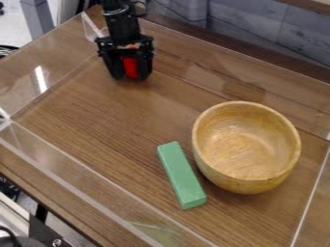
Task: Move the red fruit to the left
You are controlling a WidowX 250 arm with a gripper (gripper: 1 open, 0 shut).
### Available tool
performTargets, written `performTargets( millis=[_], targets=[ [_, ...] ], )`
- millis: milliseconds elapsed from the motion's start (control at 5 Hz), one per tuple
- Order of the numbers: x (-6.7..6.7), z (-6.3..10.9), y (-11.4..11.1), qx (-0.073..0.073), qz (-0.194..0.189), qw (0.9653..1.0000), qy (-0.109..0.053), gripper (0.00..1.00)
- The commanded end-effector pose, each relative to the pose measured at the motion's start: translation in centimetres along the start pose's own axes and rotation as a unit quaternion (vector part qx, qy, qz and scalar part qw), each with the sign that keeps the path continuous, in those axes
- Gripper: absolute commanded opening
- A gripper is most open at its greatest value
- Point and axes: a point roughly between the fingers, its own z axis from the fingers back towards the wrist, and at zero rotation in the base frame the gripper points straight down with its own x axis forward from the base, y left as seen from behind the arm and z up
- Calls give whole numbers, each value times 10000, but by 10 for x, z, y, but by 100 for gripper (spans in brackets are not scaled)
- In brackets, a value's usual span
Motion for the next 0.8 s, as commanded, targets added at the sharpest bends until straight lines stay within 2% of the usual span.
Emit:
performTargets(
  millis=[0,600],
  targets=[
    [7,21,3,7,26,9997,-250,100],
    [-2,49,19,57,315,9988,-366,100]
  ],
)
